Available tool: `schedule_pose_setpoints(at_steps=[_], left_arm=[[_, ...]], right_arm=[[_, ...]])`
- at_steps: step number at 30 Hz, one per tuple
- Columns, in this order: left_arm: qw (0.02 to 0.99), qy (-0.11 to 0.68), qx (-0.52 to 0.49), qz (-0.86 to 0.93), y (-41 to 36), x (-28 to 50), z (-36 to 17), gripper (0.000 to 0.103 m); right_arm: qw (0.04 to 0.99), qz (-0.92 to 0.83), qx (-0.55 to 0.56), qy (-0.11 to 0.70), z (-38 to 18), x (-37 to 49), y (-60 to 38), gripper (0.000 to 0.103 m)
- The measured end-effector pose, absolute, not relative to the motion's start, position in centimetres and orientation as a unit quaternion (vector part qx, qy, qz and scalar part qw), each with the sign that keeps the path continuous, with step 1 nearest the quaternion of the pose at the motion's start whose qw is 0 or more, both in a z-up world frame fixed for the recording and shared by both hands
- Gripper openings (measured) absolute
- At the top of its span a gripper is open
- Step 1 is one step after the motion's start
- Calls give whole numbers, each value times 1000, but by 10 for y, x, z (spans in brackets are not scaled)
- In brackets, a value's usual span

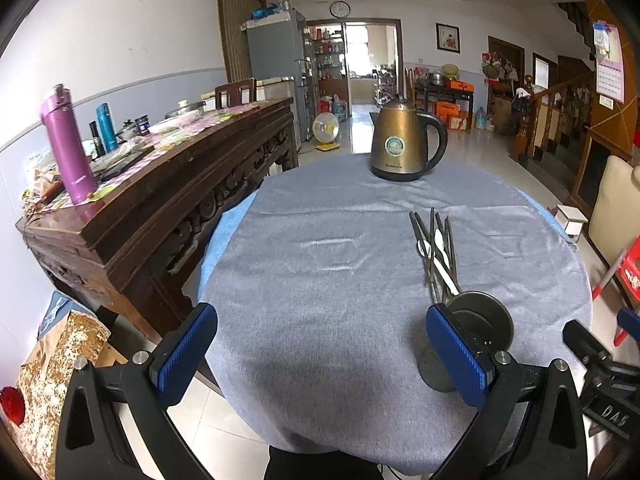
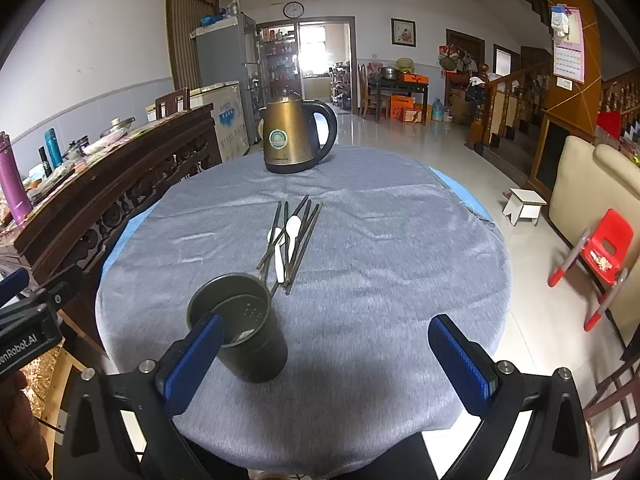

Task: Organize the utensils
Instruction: 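Grasp a dark chopstick with the right tool while the left tool grasps another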

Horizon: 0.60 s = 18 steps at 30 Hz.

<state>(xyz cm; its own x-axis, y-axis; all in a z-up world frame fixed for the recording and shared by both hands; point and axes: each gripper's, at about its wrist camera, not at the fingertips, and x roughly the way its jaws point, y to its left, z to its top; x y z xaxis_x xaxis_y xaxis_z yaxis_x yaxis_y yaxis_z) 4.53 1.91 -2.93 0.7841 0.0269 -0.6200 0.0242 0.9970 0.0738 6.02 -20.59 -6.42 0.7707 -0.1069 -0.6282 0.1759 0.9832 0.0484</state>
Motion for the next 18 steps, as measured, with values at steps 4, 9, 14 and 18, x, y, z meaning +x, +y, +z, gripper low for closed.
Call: schedule_pose_setpoints(at_steps=[4, 9, 14, 18], left_arm=[[935, 351, 39, -23, 22, 82, -31, 103], [916, 395, 55, -56, 19, 155, -41, 103], [889, 445, 62, -89, 8, 220, -65, 103], [871, 478, 45, -103, 0, 269, -87, 103]], right_arm=[[934, -64, 78, 343, -59, 89, -225, 103], [913, -34, 135, 383, -59, 153, -259, 103], [887, -10, 179, 425, -82, 242, -287, 92], [861, 15, 210, 462, -115, 310, -298, 57]])
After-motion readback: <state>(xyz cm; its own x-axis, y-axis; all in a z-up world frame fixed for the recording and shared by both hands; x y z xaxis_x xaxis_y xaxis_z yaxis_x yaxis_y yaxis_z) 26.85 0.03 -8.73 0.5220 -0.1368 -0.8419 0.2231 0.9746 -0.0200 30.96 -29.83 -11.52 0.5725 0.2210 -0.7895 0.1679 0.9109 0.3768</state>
